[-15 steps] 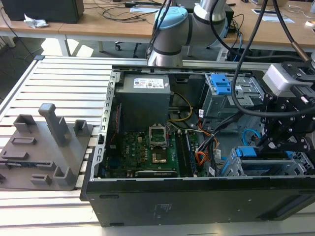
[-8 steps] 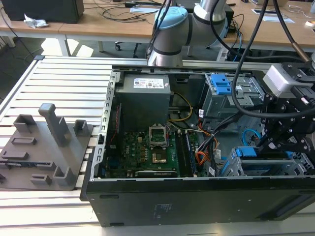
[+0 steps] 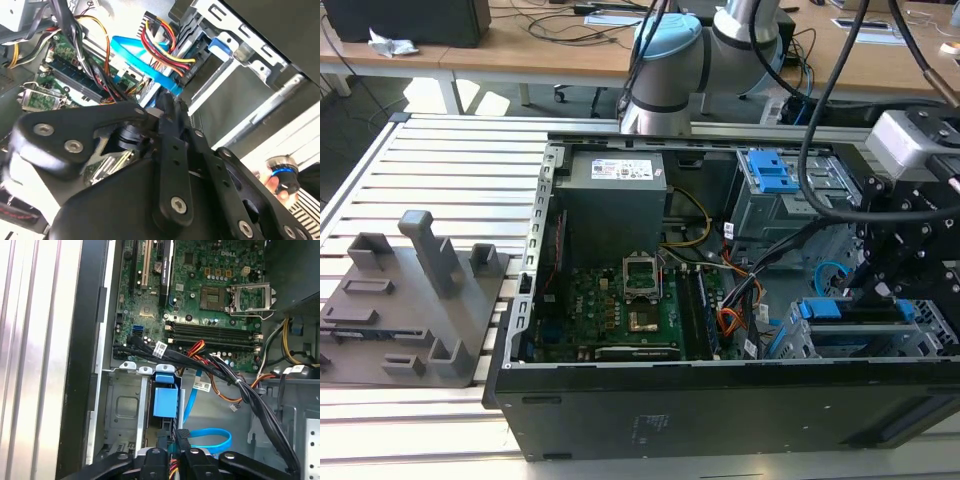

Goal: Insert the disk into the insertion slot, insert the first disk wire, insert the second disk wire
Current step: 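Insert the second disk wire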

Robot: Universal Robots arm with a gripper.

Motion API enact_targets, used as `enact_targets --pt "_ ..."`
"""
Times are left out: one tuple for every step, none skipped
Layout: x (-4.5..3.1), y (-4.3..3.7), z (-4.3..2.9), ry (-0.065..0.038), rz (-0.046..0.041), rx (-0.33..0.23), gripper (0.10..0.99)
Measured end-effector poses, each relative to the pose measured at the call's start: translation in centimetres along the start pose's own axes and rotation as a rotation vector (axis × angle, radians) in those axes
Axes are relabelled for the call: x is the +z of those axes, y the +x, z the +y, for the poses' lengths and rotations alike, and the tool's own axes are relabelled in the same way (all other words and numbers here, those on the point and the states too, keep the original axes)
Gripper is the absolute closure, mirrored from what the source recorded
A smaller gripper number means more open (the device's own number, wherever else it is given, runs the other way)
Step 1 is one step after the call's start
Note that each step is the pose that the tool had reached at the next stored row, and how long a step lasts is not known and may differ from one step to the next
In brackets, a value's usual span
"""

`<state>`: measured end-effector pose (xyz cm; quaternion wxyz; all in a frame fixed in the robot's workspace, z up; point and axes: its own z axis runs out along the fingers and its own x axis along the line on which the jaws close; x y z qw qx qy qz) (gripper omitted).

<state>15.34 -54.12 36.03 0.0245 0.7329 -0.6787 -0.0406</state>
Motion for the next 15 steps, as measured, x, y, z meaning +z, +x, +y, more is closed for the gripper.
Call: enact_targets --pt "-0.93 -0.04 0.08 0.0 -0.0001 0.0 0.98" --pt "-1.44 -0.06 0.13 0.0 -0.0001 0.0 0.98" --pt "-1.87 -0.07 0.17 0.0 0.0 0.0 0.98" --pt "-2.21 -0.08 0.2 0.0 -0.0001 0.0 0.98" --pt "-2.55 -0.09 0.23 0.0 0.0 0.0 0.98" --pt "-2.86 -0.09 0.26 0.0 0.0 0.0 0.98" --pt "-2.91 -0.09 0.26 0.0 -0.0004 0.0 0.98" --pt "-2.91 -0.1 0.26 0.0 -0.0004 0.0 0.98" --pt "-2.92 -0.1 0.27 0.0 -0.0003 0.0 0.98" --pt "-2.93 -0.1 0.27 0.0 -0.0001 0.0 0.98" --pt "-2.93 -0.1 0.27 0.0 -0.0001 0.0 0.98" --pt "-2.94 -0.1 0.27 0.0 -0.0002 0.0 0.98" --pt "-2.95 -0.1 0.27 0.0 -0.0001 0.0 0.98" --pt "-2.95 -0.1 0.27 0.0 -0.0001 0.0 0.98" --pt "-2.96 -0.1 0.27 0.0 -0.0001 0.0 0.98"
